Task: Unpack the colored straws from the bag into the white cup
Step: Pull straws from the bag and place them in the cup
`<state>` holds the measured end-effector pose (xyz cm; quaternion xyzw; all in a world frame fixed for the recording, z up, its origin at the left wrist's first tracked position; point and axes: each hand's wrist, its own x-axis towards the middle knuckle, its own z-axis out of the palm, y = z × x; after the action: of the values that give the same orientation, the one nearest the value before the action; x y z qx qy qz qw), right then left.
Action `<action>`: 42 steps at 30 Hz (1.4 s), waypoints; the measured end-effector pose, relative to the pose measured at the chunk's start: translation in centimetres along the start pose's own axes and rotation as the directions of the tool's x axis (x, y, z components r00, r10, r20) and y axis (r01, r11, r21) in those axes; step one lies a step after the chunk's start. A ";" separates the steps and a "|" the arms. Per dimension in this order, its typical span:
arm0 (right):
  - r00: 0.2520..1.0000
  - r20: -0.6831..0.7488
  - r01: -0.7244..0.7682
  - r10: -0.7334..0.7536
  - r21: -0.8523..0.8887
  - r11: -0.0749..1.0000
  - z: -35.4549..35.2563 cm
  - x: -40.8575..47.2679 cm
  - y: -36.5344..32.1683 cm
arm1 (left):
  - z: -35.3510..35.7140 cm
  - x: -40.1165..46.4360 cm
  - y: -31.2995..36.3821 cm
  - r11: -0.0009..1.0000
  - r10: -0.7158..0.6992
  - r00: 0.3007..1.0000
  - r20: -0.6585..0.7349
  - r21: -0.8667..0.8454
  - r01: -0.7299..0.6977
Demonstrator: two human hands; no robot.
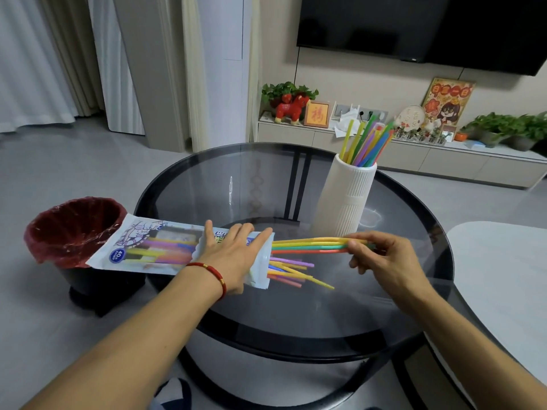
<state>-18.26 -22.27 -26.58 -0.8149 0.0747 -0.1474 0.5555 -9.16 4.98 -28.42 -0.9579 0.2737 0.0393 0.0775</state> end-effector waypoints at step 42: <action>0.995 -0.103 -0.035 -0.017 -0.488 0.872 -2.3 1.1 -2.1 | -1.8 0.4 7.0 0.792 0.001 0.924 -0.383 -0.564 -0.234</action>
<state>-18.04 -23.87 -23.64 -0.9196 0.1421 -0.1634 0.3277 -12.49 -1.43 -27.56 -0.9037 0.3167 -0.0489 -0.2839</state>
